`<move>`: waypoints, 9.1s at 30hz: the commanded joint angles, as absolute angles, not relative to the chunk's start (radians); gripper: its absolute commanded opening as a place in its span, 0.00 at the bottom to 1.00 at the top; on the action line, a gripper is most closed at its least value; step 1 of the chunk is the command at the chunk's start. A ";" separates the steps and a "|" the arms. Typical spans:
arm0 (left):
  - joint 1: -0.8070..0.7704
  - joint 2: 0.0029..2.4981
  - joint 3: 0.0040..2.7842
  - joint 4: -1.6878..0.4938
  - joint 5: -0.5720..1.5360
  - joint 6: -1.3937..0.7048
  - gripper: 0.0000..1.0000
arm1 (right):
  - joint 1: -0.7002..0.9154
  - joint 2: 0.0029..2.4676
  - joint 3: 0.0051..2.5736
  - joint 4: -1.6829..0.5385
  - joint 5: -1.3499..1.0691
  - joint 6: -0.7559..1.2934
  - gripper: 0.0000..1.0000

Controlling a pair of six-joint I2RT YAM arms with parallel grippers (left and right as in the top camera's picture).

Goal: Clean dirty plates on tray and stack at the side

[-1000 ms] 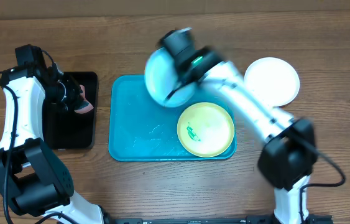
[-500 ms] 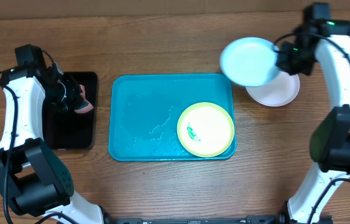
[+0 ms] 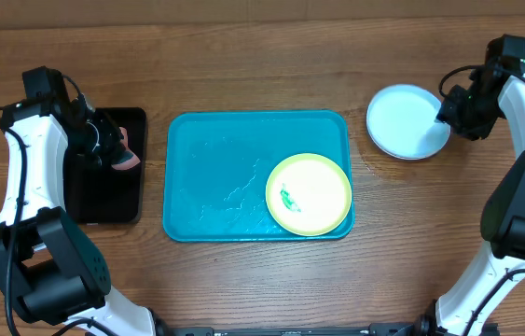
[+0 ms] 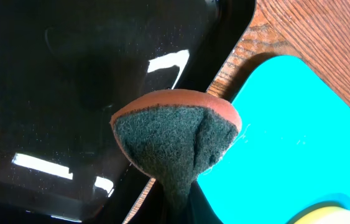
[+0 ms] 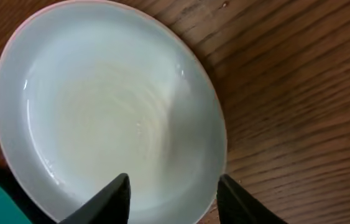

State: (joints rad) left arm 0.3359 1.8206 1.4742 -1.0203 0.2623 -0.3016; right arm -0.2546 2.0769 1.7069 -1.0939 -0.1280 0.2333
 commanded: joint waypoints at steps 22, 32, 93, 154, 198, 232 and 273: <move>0.339 1.812 1.467 -1.017 0.282 -0.276 0.04 | 0.262 2.080 1.700 -1.174 -0.268 -0.318 0.55; 0.339 1.812 1.467 -1.015 0.282 -0.276 0.04 | 0.348 2.088 1.618 -1.135 -0.143 -0.281 0.58; 0.342 1.867 1.414 -0.860 0.107 -0.276 0.04 | 0.570 2.088 1.463 -0.708 -0.131 0.349 0.04; 0.346 2.052 1.463 -0.907 -0.007 -0.276 0.04 | 0.579 2.088 1.459 -0.697 -0.131 0.348 0.04; 0.333 1.999 1.822 -1.252 0.380 -0.096 0.04 | 0.579 2.090 1.459 -0.666 -0.105 0.349 0.04; -0.226 1.990 1.470 -0.941 0.355 -0.226 0.04 | 0.577 2.090 1.459 -0.704 -0.094 0.394 0.04; -0.316 1.992 1.380 -0.736 0.146 -0.400 0.04 | 0.575 2.090 1.407 -0.652 -0.079 0.393 0.04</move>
